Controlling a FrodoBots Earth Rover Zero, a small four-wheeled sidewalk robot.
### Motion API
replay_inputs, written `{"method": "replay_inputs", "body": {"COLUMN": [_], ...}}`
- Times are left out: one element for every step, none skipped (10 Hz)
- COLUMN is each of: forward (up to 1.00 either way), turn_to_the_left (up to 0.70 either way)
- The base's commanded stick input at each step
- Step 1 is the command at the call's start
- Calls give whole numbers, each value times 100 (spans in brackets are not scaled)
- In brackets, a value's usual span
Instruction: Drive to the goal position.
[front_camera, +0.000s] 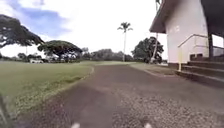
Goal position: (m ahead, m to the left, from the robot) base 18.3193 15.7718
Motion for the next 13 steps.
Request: {"method": "replay_inputs", "body": {"forward": [70, 70, 70, 70, 70, 70, 70, 70, 70, 70, 70, 70, 70], "turn_to_the_left": [0, 0, 0, 0, 0, 0, 0, 0, 0, 0, 0, 0, 0]}}
